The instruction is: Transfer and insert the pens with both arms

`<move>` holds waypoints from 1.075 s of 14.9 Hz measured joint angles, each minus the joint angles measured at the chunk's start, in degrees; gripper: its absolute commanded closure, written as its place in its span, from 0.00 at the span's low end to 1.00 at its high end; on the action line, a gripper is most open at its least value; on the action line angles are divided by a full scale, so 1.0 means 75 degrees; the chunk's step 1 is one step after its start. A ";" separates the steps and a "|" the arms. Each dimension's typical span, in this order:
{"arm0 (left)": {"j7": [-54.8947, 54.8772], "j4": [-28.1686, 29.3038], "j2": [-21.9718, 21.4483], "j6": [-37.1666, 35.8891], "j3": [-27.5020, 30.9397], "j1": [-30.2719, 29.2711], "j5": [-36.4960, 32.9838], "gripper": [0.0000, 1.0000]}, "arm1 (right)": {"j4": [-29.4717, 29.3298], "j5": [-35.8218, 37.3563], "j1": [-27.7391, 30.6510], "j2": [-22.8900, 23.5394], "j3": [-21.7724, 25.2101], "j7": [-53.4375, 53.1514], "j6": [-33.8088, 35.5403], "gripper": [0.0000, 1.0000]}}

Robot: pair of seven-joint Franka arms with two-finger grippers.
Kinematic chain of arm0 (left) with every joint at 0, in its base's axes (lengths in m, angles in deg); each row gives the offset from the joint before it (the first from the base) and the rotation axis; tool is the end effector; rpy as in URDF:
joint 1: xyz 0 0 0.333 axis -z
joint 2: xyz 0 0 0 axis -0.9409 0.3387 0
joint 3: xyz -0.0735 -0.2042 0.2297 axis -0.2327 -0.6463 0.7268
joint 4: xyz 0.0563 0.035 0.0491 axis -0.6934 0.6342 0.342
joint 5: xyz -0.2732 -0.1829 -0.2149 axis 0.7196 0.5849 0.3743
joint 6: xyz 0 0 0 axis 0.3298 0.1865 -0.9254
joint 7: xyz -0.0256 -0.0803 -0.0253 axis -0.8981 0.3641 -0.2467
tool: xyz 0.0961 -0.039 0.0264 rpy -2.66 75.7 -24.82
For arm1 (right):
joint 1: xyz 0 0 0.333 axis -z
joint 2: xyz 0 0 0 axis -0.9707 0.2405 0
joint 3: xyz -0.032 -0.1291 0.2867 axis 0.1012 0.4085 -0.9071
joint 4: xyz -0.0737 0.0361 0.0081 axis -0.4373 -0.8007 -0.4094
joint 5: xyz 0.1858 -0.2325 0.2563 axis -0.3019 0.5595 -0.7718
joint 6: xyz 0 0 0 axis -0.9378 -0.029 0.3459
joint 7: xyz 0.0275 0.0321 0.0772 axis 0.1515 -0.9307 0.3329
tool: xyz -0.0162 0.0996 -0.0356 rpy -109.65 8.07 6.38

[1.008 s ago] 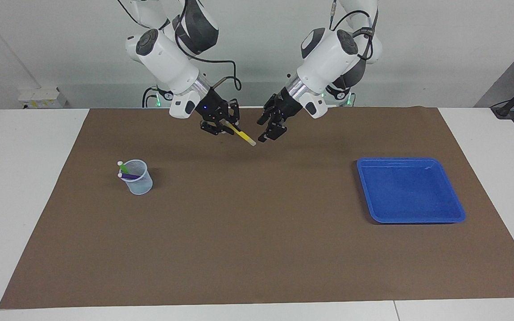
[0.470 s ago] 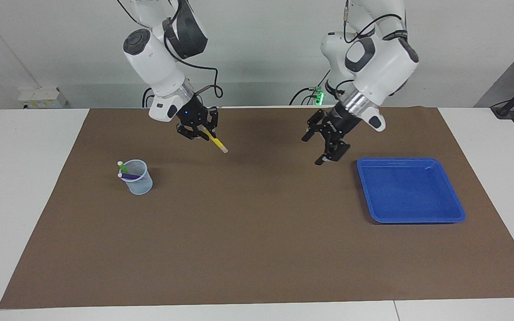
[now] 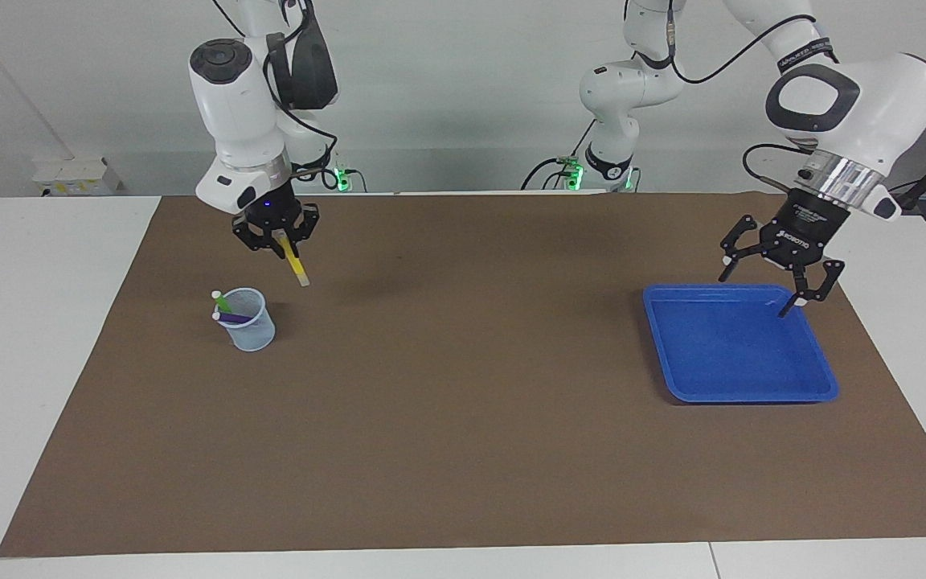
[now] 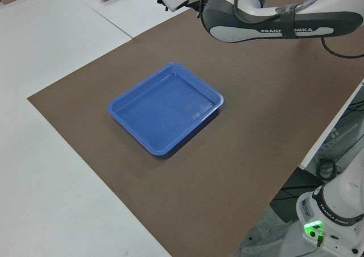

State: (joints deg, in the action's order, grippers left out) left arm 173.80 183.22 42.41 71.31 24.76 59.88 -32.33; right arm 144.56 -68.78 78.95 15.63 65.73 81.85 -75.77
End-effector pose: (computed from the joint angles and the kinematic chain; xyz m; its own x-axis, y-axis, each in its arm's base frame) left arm 0.5890 0.0392 0.5459 -0.4137 0.7233 -0.5528 0.7974 0.5809 0.1633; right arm 0.5061 0.0698 0.5032 0.9697 0.2443 0.0064 0.2424 -0.9649 0.1013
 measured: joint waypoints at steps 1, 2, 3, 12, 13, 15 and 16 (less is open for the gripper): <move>-0.0153 0.0000 0.0000 0.0034 -0.0003 -0.0029 -0.0340 0.00 | 0.0026 0.0101 0.0147 -0.0004 0.0000 0.0091 0.0000 1.00; -0.0447 0.0000 0.0001 0.0045 -0.0015 -0.0036 -0.0692 0.00 | 0.0061 0.0145 0.0304 -0.0010 0.0003 0.0242 -0.0003 1.00; -0.0915 0.0001 0.0001 0.0046 -0.0031 -0.0039 -0.0956 0.00 | 0.0097 0.0164 0.0474 -0.0015 0.0005 0.0427 -0.0015 1.00; -0.6916 0.0082 -0.0046 -0.1395 -0.0031 -0.0579 -0.1312 0.00 | 0.0630 0.0171 0.1181 -0.0100 0.0011 0.1222 -0.0770 1.00; -0.7433 0.0110 -0.0057 -0.1582 -0.0044 -0.0558 -0.1638 0.00 | 0.0705 0.0171 0.1196 -0.0112 0.0011 0.1229 -0.0849 1.00; -0.7925 0.0116 -0.0057 -0.1882 0.0156 -0.0133 -0.2459 0.00 | 0.0815 0.0172 0.1209 -0.0116 0.0011 0.1234 -0.0979 1.00; -0.8129 0.0115 -0.0057 -0.1967 0.0447 0.0309 -0.2726 0.00 | 0.0877 0.0172 0.1211 -0.0117 0.0011 0.1234 -0.1063 1.00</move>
State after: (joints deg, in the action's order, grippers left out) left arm 112.83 184.08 41.99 56.56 28.11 62.19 -52.78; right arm 151.13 -67.49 88.03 14.76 65.81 91.10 -83.74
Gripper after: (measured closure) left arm 0.000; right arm 0.775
